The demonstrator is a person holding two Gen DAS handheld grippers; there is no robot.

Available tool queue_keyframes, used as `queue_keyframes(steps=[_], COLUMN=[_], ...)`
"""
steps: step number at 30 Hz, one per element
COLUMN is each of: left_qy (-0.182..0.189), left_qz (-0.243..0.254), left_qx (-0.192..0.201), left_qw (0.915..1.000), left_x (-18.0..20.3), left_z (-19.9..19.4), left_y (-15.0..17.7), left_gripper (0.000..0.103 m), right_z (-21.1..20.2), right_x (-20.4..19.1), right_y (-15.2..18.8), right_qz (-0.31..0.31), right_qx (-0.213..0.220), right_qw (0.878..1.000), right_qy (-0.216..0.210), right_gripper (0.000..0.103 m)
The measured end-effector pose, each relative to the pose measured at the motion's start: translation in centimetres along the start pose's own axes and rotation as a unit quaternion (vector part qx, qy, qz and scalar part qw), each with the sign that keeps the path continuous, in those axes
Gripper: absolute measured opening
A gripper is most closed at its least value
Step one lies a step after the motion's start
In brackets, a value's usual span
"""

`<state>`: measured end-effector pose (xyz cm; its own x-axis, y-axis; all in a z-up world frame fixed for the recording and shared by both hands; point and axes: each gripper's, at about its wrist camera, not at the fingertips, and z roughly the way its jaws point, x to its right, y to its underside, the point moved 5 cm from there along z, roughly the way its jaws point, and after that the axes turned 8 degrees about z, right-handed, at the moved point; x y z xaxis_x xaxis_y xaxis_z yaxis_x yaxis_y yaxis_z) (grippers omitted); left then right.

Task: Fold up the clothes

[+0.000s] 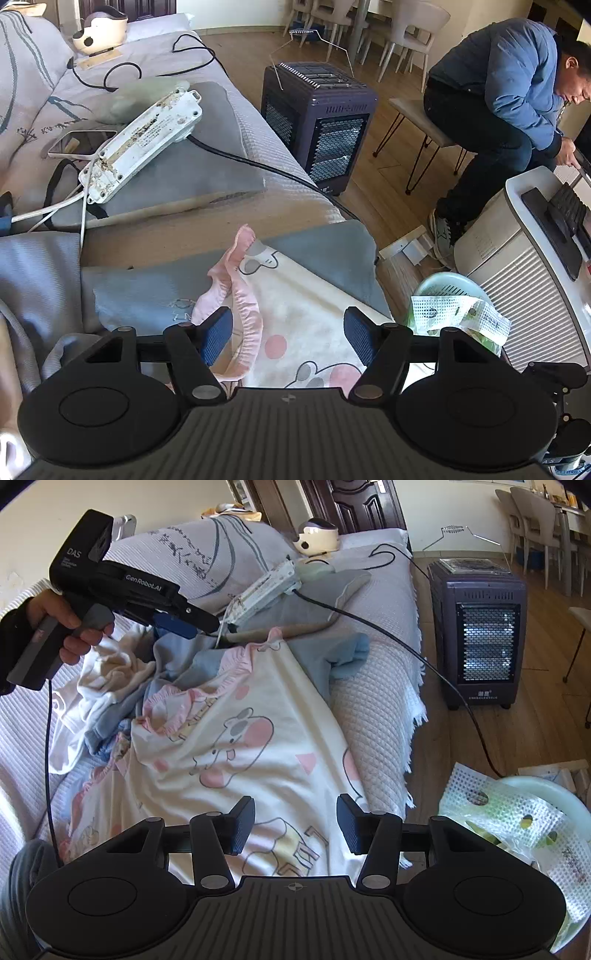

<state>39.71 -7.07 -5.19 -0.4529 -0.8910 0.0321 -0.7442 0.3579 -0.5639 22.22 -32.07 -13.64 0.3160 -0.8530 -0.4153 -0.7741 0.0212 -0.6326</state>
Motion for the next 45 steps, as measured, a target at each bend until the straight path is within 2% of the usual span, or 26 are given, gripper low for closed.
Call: queue_keyframes(steps=[4, 8, 11, 15, 18, 22, 24, 31, 32, 34, 35, 38, 39, 40, 41, 42, 43, 45], left_qy=[0.001, 0.012, 0.021, 0.032, 0.009, -0.008, -0.005, -0.041, -0.045, -0.053, -0.057, -0.056, -0.053, -0.052, -0.051, -0.045, -0.039, -0.039], left_qz=[-0.005, -0.006, -0.009, -0.026, -0.034, -0.077, -0.098, -0.083, -0.078, -0.067, -0.061, -0.046, -0.044, -0.041, -0.039, -0.039, -0.044, -0.042], left_qx=[-0.001, 0.000, -0.014, -0.039, -0.050, -0.068, -0.078, -0.085, -0.087, -0.090, -0.092, -0.089, -0.084, -0.079, -0.073, -0.066, -0.056, -0.028], left_qw=[1.0000, 0.9999, 0.9996, 0.9984, 0.9981, 0.9947, 0.9921, 0.9920, 0.9922, 0.9923, 0.9923, 0.9934, 0.9941, 0.9947, 0.9953, 0.9961, 0.9967, 0.9979], left_x=[-0.7, -0.9, -0.7, -0.7, -1.2, -2.6, -2.9, -2.5, -2.5, -2.3, -2.3, -2.1, -2.1, -2.2, -2.2, -2.2, -2.3, -2.3], left_z=[0.1, 0.2, 1.5, 4.4, 7.3, 10.1, 10.9, 12.7, 13.1, 13.8, 14.2, 14.7, 14.5, 14.1, 13.7, 13.1, 12.4, 10.4], left_y=[-0.6, -1.7, -2.7, -3.8, -4.6, -5.4, -5.6, -6.1, -6.2, -6.2, -6.2, -5.9, -5.9, -5.9, -5.8, -5.7, -5.7, -5.6], left_gripper=[0.064, 0.064, 0.064, 0.064, 0.064, 0.064, 0.063, 0.061, 0.056, 0.033, 0.017, 0.004, 0.003, 0.002, 0.002, 0.002, 0.002, 0.002], right_z=[0.3, 0.9, 1.9, 4.1, 5.5, 6.4, 6.4, 5.3, 5.1, 5.2, 5.4, 6.4, 6.7, 7.1, 7.4, 7.7, 7.7, 6.8], right_x=[-0.7, -1.0, -0.9, -0.2, 0.7, 1.8, 2.1, 2.4, 2.6, 3.4, 3.8, 4.5, 4.4, 4.3, 4.3, 4.3, 4.3, 3.8], right_y=[-0.6, -1.7, -2.4, -2.9, -3.0, -2.7, -2.4, -1.6, -1.4, -1.0, -0.9, -0.7, -0.6, -0.4, -0.3, -0.1, 0.0, 0.0], right_qz=[-0.019, -0.035, -0.038, -0.057, -0.055, -0.056, -0.056, -0.093, -0.097, -0.100, -0.098, -0.085, -0.084, -0.083, -0.082, -0.076, -0.065, -0.063], right_qx=[0.004, 0.019, 0.023, 0.007, -0.007, -0.023, -0.030, -0.050, -0.051, -0.057, -0.058, -0.073, -0.080, -0.086, -0.092, -0.100, -0.102, -0.085], right_qw=[1.000, 0.999, 0.999, 0.998, 0.998, 0.997, 0.997, 0.994, 0.994, 0.993, 0.993, 0.994, 0.993, 0.993, 0.992, 0.992, 0.993, 0.994], right_qy=[-0.007, 0.007, 0.009, 0.030, 0.040, 0.046, 0.042, 0.018, 0.020, 0.022, 0.026, 0.017, 0.017, 0.018, 0.018, 0.017, 0.012, 0.013], right_gripper=[0.050, 0.050, 0.049, 0.049, 0.049, 0.049, 0.049, 0.049, 0.049, 0.049, 0.049, 0.048, 0.048, 0.044, 0.029, 0.020, 0.003, 0.001])
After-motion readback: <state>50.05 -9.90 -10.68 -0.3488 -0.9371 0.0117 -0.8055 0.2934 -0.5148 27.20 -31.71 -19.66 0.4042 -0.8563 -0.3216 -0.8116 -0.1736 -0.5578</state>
